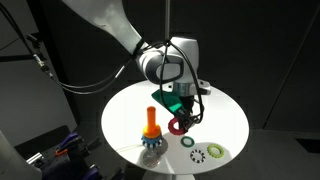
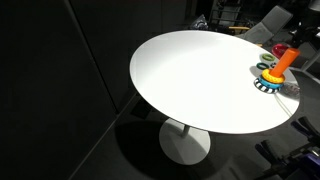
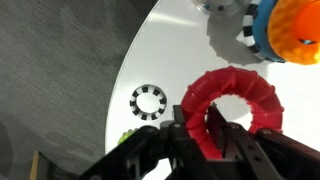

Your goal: Pick up the red ring and put it on the ring holder

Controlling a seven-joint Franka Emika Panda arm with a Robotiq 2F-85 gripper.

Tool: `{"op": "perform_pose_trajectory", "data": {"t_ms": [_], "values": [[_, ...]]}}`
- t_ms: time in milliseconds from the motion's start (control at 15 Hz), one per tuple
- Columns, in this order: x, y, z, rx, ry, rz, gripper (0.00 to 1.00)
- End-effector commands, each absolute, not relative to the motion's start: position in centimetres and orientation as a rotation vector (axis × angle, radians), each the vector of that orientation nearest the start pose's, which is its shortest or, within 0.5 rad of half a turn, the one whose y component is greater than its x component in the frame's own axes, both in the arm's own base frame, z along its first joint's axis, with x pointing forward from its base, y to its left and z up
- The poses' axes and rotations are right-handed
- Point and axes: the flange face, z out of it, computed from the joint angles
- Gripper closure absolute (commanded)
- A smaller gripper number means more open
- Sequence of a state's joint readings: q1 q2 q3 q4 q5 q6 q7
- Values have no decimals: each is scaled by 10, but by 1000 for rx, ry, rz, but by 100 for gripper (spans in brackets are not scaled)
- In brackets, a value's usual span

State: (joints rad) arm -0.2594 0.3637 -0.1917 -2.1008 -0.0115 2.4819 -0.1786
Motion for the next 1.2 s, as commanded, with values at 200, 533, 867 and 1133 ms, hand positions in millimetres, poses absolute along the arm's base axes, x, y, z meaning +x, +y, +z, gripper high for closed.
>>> {"op": "perform_pose_trajectory", "data": {"t_ms": [200,533,867,1133], "values": [[529,-223,321,-3158,348,-32,92],[523,-199,366,-3132,301,-51,91],[508,-184,391,-3128,263,-38,91],[495,-179,386,-3117,251,33,91]]}}
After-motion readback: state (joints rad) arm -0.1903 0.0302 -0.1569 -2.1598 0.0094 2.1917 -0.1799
